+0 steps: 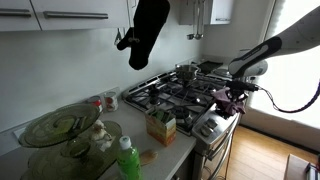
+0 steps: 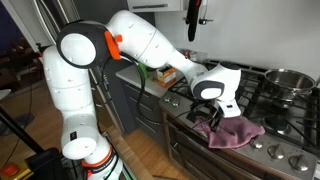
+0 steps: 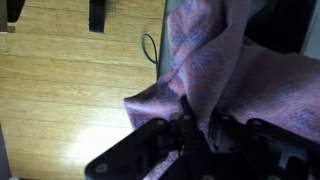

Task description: Use the pink towel to wipe the buttons on the stove

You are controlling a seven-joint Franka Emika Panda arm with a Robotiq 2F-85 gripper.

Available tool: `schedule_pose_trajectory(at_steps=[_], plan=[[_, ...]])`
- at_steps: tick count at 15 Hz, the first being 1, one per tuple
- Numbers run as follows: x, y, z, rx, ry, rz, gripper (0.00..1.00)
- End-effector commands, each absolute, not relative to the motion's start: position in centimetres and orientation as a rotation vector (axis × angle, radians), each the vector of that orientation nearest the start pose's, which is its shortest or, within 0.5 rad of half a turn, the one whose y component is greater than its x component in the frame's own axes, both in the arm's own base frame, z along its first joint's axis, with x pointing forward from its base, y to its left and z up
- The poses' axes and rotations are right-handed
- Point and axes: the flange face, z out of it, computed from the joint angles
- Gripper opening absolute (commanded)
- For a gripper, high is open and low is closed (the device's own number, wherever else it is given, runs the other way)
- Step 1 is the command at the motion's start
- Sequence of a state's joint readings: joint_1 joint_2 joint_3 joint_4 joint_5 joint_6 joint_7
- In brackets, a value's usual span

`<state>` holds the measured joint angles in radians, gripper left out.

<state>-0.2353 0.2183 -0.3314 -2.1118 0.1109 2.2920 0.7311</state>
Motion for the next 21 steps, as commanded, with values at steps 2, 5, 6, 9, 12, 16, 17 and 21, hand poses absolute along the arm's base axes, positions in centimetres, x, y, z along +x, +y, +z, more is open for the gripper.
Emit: schedule_pose_trajectory(at_steps=[2, 5, 6, 9, 12, 16, 17, 21], plan=[[48.1, -28.5, 33.5, -2.411, 1.994, -0.110, 0.04], [48.3, -25.0, 37.0, -2.566, 1.916, -0.256, 0.04], [48.3, -23.8, 38.3, -2.619, 1.897, -0.319, 0.04], [48.7, -20.5, 41.9, -2.778, 1.809, -0.524, 0.04], [49.1, -18.4, 43.9, -2.853, 1.723, -0.649, 0.04], [49.7, -16.9, 44.6, -2.901, 1.504, -0.827, 0.04], [49.8, -16.6, 44.7, -2.909, 1.450, -0.888, 0.04], [50.6, -16.3, 45.1, -2.952, 1.230, -1.103, 0.04]])
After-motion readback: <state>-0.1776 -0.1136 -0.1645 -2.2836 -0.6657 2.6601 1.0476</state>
